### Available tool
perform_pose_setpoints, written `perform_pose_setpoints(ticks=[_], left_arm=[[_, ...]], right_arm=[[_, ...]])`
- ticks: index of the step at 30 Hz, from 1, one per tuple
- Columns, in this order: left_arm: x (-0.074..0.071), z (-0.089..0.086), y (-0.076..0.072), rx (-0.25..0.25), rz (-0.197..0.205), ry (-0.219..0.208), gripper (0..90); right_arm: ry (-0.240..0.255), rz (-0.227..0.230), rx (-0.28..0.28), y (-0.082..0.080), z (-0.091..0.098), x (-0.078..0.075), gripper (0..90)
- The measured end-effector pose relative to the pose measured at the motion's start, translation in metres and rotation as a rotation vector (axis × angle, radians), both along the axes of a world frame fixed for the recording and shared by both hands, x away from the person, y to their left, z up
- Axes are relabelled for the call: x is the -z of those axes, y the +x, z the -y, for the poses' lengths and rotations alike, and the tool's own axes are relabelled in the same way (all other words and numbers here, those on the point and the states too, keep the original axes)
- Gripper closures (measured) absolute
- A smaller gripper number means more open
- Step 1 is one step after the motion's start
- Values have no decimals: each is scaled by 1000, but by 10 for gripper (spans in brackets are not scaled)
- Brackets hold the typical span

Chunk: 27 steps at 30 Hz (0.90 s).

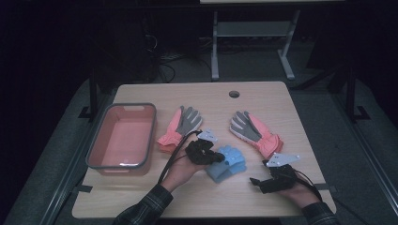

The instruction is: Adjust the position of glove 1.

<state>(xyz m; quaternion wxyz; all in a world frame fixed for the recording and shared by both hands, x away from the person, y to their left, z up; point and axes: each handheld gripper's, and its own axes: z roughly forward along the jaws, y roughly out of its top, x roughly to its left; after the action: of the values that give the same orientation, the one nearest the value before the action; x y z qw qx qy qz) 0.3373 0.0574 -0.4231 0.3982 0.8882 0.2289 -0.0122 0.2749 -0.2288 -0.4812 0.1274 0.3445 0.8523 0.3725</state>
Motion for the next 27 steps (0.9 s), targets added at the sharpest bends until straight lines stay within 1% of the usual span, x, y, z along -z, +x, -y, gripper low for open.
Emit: perform_pose_setpoints(ticks=[1, 3, 4, 6, 7, 8, 9, 10, 12, 15, 16, 20, 22, 23, 24, 26, 27], left_arm=[[2, 4, -1, 15, 1, 9, 876], [3, 5, -1, 23, 4, 8, 876], [4, 7, -1, 29, 3, 14, 876], [6, 12, -3, 57, 4, 26, 876], [6, 12, -3, 57, 4, 26, 876], [8, 15, -3, 73, 13, 41, 876], [9, 16, -4, 78, 21, 52, 875], [9, 16, -4, 78, 21, 52, 876], [10, 17, -4, 90, 25, 68, 876], [9, 16, -3, 98, 32, 77, 875], [10, 16, -3, 89, 33, 70, 875], [11, 15, -1, 90, 28, 79, 874], [13, 17, -1, 93, 29, 88, 874], [14, 17, -1, 99, 32, 100, 874], [15, 18, -1, 95, 29, 97, 874], [18, 20, -1, 94, 33, 112, 873], [20, 20, -1, 94, 28, 115, 873]], right_arm=[[0, 1, 0, 0, 0, 0, 138], [0, 0, 0, 0, 0, 0, 138], [0, 1, 0, 0, 0, 0, 138], [0, 1, 0, 0, 0, 0, 138], [0, 0, 0, 0, 0, 0, 138], [0, 0, 0, 0, 0, 0, 138], [0, 0, 0, 0, 0, 0, 138], [0, 0, 0, 0, 0, 0, 138], [0, 0, 0, 0, 0, 0, 138], [0, 0, 0, 0, 0, 0, 138], [0, 0, 0, 0, 0, 0, 138], [0, 0, 0, 0, 0, 0, 138], [0, 0, 0, 0, 0, 0, 138], [0, 1, 0, 0, 0, 0, 138], [0, 1, -1, 0, 0, 0, 138], [0, 0, 0, 0, 0, 0, 138], [0, 0, 0, 0, 0, 0, 138]])
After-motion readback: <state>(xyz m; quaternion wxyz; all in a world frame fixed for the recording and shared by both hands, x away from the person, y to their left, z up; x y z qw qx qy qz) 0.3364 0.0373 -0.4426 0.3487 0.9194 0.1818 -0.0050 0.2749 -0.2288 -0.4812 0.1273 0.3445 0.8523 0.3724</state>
